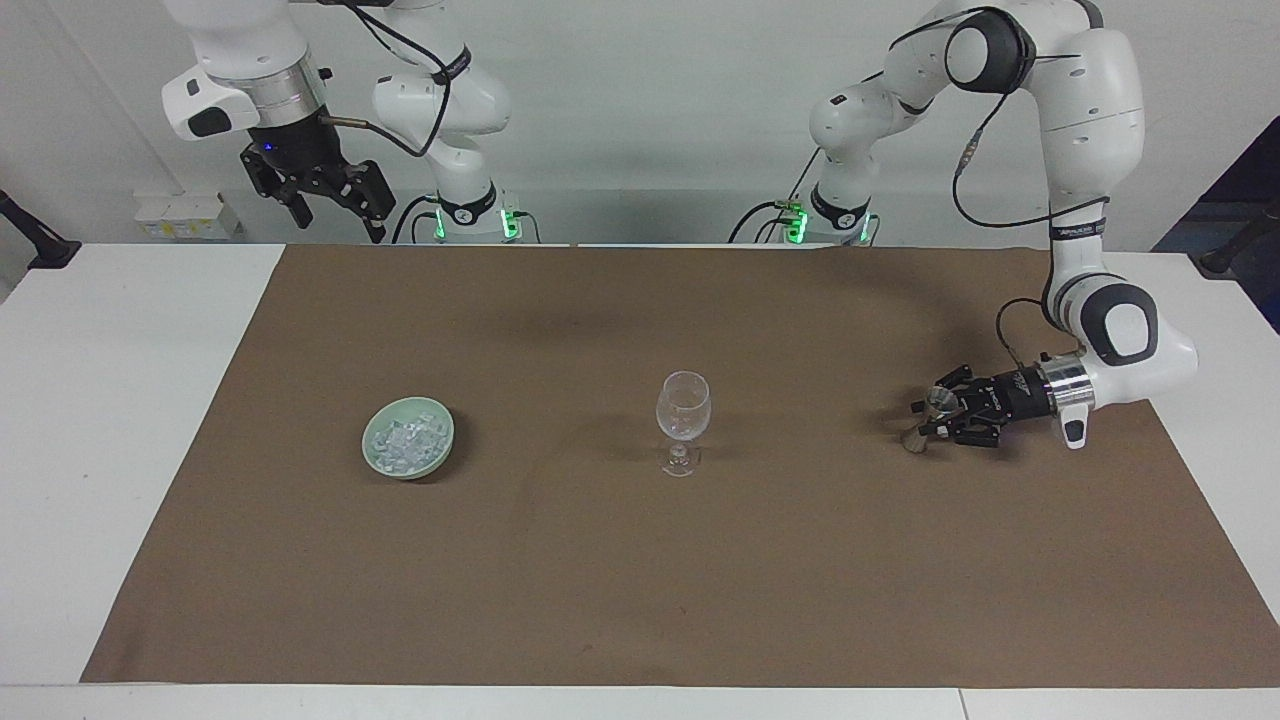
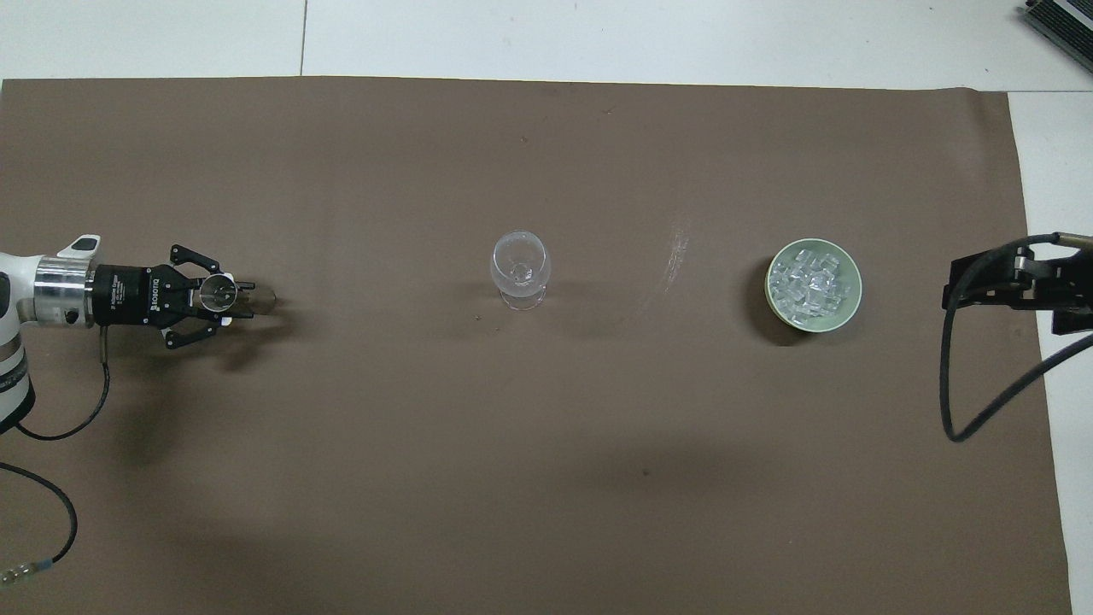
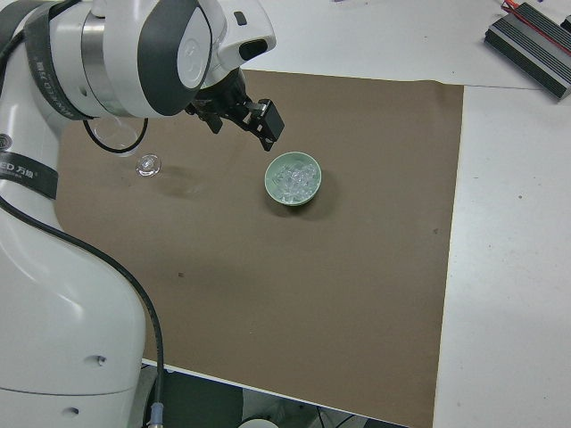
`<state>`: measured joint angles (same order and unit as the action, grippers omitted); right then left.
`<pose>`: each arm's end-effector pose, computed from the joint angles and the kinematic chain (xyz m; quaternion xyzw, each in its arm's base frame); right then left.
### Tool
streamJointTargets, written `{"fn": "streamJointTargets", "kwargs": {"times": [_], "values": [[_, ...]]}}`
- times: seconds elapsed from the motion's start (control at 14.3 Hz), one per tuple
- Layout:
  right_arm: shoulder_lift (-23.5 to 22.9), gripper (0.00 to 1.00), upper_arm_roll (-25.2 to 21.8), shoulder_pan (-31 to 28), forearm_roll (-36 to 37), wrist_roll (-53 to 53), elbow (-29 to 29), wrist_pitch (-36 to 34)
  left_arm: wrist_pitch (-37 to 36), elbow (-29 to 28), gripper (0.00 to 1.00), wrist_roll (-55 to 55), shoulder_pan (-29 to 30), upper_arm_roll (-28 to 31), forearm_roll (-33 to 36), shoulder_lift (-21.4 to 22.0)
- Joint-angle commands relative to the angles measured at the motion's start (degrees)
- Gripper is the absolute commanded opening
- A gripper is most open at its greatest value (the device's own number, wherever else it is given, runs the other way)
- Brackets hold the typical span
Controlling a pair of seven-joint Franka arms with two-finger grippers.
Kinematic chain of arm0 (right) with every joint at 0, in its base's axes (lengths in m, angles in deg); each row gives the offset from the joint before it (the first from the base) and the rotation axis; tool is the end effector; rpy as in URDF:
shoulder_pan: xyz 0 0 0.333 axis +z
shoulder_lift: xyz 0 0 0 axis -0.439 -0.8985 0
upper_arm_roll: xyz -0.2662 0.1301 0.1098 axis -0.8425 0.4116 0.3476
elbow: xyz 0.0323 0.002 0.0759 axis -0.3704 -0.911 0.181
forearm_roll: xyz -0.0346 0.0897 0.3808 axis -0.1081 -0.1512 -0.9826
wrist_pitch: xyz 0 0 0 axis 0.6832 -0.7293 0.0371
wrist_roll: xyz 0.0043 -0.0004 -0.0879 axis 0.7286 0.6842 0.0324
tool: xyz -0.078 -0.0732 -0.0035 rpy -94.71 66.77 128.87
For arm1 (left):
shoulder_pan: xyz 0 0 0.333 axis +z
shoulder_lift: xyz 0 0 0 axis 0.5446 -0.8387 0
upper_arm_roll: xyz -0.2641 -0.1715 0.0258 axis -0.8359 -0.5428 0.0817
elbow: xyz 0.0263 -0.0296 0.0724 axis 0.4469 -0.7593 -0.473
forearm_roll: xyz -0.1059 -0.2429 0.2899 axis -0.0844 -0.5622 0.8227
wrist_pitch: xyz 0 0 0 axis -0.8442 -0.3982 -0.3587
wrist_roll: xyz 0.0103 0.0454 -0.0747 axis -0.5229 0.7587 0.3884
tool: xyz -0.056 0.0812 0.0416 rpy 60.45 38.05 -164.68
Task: Pour wine and add ice with both arms
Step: 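Lift the metal cup with the left gripper toward the clear cup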
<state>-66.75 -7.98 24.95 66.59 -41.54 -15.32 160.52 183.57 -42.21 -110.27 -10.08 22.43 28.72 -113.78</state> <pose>0.5253 0.0172 0.6647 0.9920 -0.1248 -0.0093 0.0143 0.5872 0.1010 0.2584 0.6330 0.5675 -0.3637 0.3808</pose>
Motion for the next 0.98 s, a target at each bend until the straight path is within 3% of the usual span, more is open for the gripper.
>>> {"fn": "streamJointTargets", "kwargs": {"times": [0.0,0.42,0.91], "values": [[-0.1,1.00,0.2,-0.9,-1.2,1.2,0.6,-0.9,0.6,-2.4,0.03,0.8,-0.4,0.6,-1.2,2.0],[-0.1,1.00,0.2,-0.9,-1.3,1.2,0.6,-0.9,0.4,-2.0,0.00,0.1,-0.9,0.7,-1.1,2.0],[0.0,1.00,0.2,-0.8,-1.3,1.2,0.6,-0.9,-0.2,-0.2,0.00,-9.1,-1.2,0.5,-1.8,3.1]]}}
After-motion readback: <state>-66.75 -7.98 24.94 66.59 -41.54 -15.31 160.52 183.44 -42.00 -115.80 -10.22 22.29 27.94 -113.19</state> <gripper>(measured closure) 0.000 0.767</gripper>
